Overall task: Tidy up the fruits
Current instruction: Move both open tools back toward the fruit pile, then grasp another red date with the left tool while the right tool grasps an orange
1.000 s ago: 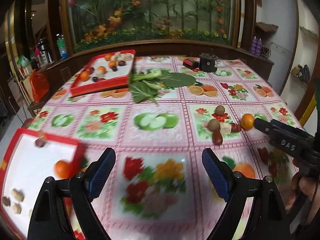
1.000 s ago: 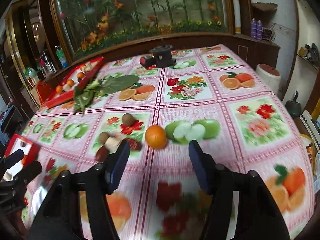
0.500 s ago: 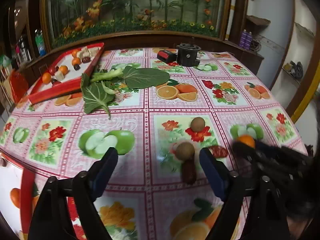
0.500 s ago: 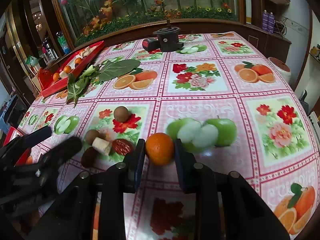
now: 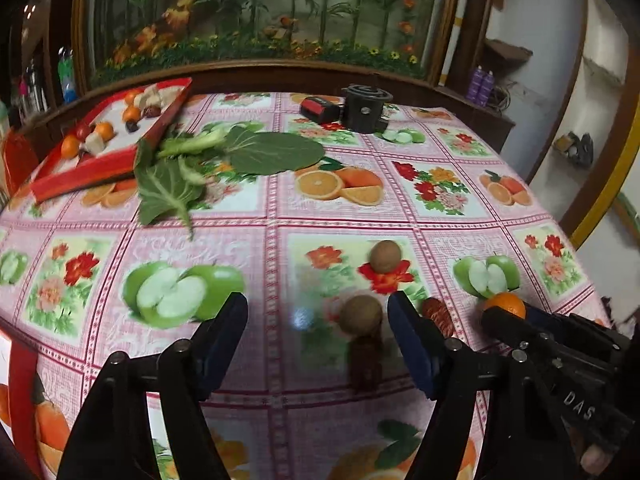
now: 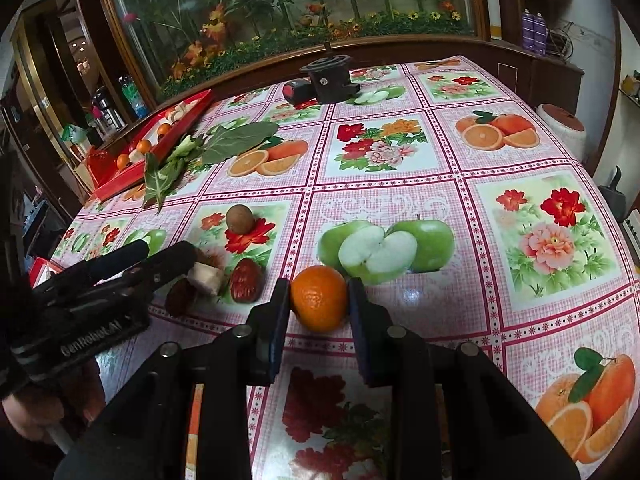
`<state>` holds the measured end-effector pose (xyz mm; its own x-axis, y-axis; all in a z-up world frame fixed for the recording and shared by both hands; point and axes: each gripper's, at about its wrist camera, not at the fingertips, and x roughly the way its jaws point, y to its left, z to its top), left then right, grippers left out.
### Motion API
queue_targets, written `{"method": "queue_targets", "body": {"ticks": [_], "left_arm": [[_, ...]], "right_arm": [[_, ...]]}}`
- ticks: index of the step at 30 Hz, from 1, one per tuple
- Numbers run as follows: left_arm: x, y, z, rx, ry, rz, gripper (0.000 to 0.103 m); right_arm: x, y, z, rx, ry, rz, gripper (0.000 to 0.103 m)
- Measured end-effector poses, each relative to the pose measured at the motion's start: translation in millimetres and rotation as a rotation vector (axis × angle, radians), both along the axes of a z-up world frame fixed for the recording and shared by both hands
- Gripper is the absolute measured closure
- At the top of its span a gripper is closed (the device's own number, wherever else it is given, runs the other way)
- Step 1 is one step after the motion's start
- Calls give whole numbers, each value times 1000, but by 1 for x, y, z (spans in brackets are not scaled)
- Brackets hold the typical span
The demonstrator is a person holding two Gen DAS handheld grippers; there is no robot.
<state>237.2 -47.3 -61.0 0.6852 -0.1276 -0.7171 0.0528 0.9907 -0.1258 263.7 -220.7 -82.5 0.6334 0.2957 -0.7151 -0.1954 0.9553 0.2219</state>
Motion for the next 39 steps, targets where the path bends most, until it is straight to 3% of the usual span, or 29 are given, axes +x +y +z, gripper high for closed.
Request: {"method": "queue_targets", "body": {"ticks": [4, 9, 13, 18, 21, 24, 27, 30, 32, 36, 39], "left_arm": [[0, 14, -9, 12, 60, -6, 39], [-14, 0, -8, 30, 55, -55, 40], [-14, -14, -9, 113, 59, -61, 52], [-27, -15, -8, 131, 56, -124, 64], [-40, -17, -1, 100, 8, -130, 59], [-50, -27, 13, 65, -57, -154, 40], [-51, -44, 21, 69, -78, -174, 39], [-39, -51, 10, 84, -27, -135, 44], [-28, -52, -7, 77, 59, -125, 52], [-30, -57, -9, 112, 58, -137, 72], [-30, -49, -8, 62, 59, -134, 74]], "right_arm": [[-1, 1, 0, -1, -4, 3, 73], [0, 2, 0, 0, -1, 5, 73], [-1, 1, 0, 1, -4, 2, 73], [0, 2, 0, 3, -6, 3, 73], [0, 4, -1, -1, -7, 9, 73], [0, 4, 0, 3, -9, 7, 73], [0, 2, 0, 7, -7, 5, 73], [0, -1, 0, 8, -8, -3, 73], [1, -3, 1, 14, -11, -8, 73], [0, -1, 2, 10, -17, 2, 73], [0, -1, 2, 11, -18, 4, 73]]}}
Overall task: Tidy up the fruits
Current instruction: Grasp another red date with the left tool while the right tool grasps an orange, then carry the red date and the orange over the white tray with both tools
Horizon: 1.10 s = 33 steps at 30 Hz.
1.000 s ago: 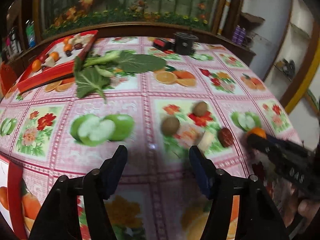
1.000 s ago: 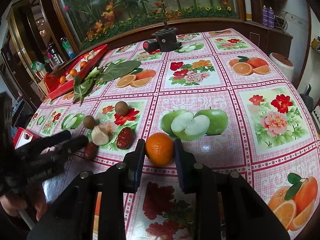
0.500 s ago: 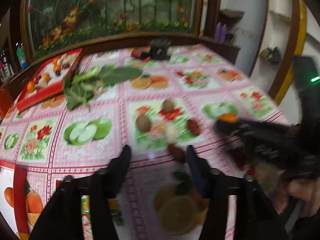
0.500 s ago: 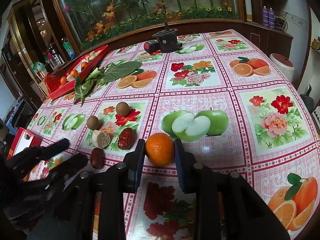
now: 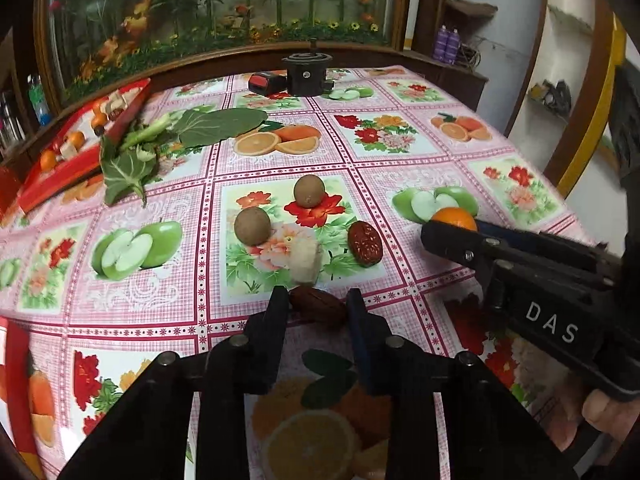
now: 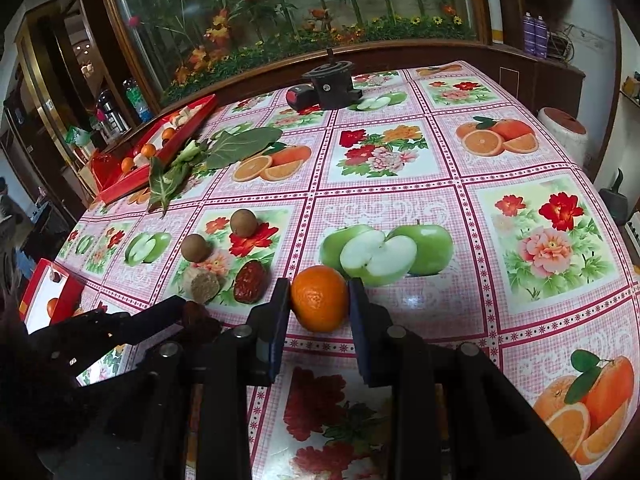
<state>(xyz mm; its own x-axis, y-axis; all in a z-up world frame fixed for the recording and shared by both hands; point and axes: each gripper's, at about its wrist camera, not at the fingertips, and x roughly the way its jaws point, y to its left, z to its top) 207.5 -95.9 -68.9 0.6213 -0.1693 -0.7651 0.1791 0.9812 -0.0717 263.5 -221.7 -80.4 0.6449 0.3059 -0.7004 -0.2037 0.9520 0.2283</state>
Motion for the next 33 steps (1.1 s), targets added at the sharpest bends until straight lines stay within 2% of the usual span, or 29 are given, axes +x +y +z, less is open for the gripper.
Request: {"method": "queue_targets", "body": {"ticks": [5, 13, 26, 33], "left_arm": [[-5, 9, 1, -29, 4, -11, 74], [-46, 44, 12, -44, -1, 33, 75], [-131, 73, 31, -11, -24, 139, 75], [-161, 94, 39, 6, -37, 183, 75]], "right_arm": [[0, 0, 0, -2, 0, 0, 73], [-14, 6, 4, -25, 5, 6, 73], [-148, 22, 35, -15, -41, 42, 72], [-200, 48, 41, 1, -51, 72, 72]]}}
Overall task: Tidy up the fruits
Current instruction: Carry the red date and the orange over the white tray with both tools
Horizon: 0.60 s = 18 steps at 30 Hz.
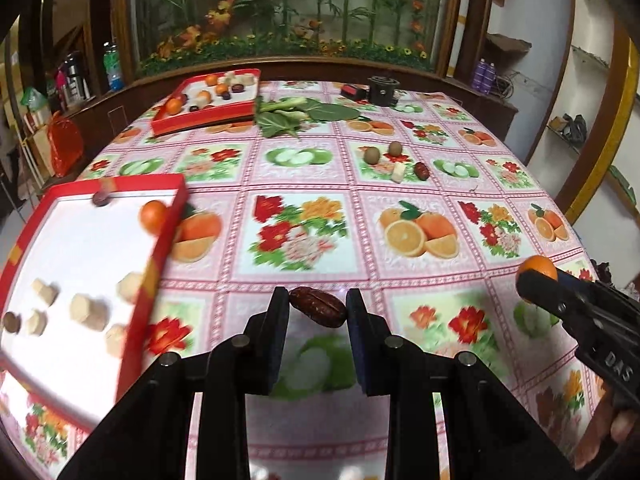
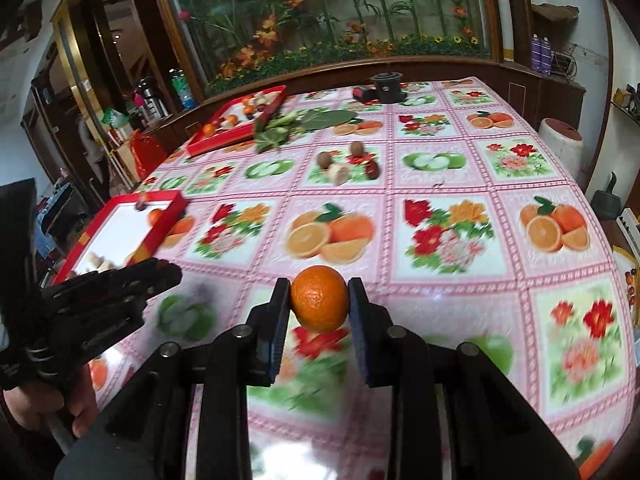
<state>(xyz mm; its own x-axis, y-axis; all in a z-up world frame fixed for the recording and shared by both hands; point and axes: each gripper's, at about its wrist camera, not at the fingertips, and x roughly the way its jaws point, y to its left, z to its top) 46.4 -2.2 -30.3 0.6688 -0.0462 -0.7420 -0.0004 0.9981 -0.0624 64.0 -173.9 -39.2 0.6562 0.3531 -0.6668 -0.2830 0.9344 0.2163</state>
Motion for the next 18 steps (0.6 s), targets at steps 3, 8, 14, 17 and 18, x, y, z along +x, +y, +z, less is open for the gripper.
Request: {"method": "queue_targets", "body": {"ticks": [3, 8, 14, 17, 18], "left_arm": [[-9, 12, 0, -1, 1, 22, 75], [-21, 29, -2, -7, 3, 58, 75], [-29, 46, -2, -19, 6, 100, 75], [-32, 51, -2, -24, 3, 115, 75], [-33, 53, -1, -24, 1, 121, 75]], "right_arm": [[-10, 14, 3, 1, -7, 17, 72], [-23, 38, 7, -9, -20, 58, 72], [-33, 57, 6, -14, -23, 100, 72], [-36, 64, 7, -13, -29, 113, 72], [-37, 65, 7, -13, -31, 116, 72]]}}
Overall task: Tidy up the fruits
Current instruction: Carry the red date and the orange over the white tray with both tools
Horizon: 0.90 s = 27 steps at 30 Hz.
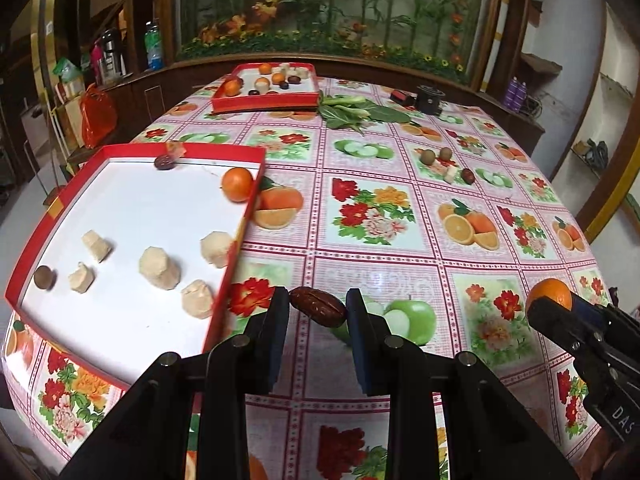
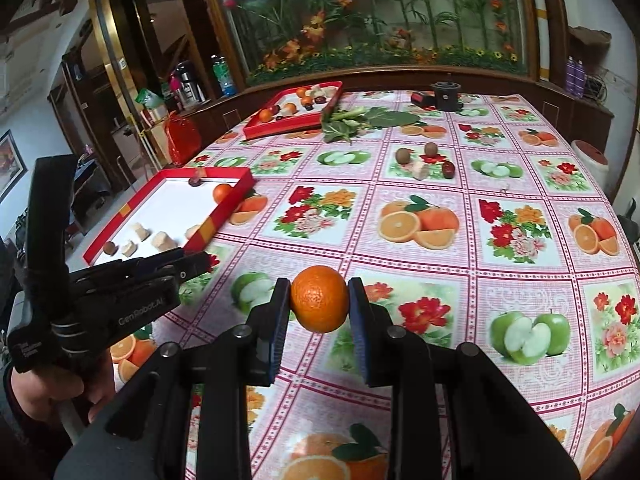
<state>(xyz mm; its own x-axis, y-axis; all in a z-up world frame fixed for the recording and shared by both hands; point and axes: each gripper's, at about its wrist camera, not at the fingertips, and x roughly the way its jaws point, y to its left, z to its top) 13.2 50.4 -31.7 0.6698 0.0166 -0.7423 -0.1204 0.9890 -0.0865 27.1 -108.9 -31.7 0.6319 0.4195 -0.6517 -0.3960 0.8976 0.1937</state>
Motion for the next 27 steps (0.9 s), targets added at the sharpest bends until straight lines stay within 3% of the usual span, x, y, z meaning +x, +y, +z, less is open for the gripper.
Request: {"method": "queue_targets", "body": {"ticks": [15, 27], "left_arm": [[-17, 23, 10, -18, -26, 50, 75], [-28, 73, 9, -12, -28, 178, 75]], "right_arm": [[-14, 18, 15, 4, -47, 43, 72], [-17, 38, 20, 10, -63, 90, 72]]}}
